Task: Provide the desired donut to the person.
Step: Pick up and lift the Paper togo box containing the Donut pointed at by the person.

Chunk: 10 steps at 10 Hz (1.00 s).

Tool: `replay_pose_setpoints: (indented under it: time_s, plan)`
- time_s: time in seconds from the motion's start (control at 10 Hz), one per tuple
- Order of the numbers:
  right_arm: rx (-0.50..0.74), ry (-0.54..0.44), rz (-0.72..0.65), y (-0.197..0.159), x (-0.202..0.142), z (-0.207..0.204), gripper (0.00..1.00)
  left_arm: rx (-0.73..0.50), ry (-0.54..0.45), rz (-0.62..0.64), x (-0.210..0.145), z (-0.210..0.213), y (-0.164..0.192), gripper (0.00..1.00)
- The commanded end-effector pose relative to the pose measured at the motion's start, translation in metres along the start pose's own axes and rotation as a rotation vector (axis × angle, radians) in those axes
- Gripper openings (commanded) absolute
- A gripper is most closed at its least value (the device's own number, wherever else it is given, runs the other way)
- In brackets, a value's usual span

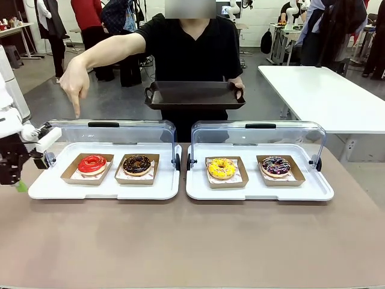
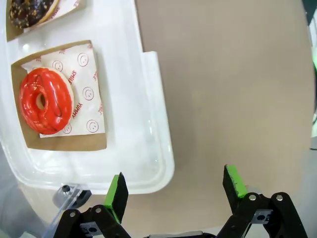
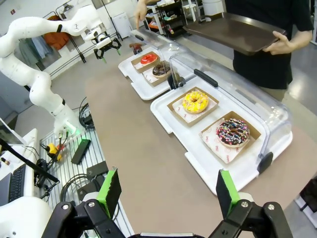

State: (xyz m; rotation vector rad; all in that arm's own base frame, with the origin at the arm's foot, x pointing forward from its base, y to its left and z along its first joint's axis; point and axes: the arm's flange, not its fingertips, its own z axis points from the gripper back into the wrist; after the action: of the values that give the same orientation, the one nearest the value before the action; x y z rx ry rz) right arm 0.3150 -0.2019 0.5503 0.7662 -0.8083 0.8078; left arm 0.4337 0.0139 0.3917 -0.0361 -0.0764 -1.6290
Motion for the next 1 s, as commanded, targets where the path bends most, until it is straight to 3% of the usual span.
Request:
replay_pose_setpoints:
  time_s: [0.0, 0.2, 0.3, 0.9]
  plan:
    - [0.007, -0.024, 0.012, -0.002, 0.001, 0.000, 1.00, 0.020, 0.027, 0.004, 0.009, -0.009, 0.013, 1.00]
    - [0.007, -0.024, 0.012, -0.002, 0.001, 0.000, 1.00, 0.050, -0.019, 0.015, 0.010, 0.006, 0.012, 1.00]
    - [0.007, -0.024, 0.012, -0.002, 0.001, 0.000, 1.00, 0.018, 0.008, -0.008, 0.005, -0.013, 0.012, 1.00]
    - [0.007, -0.024, 0.012, -0.002, 0.001, 0.000, 1.00, 0.018, 0.008, -0.008, 0.005, -0.013, 0.012, 1.00]
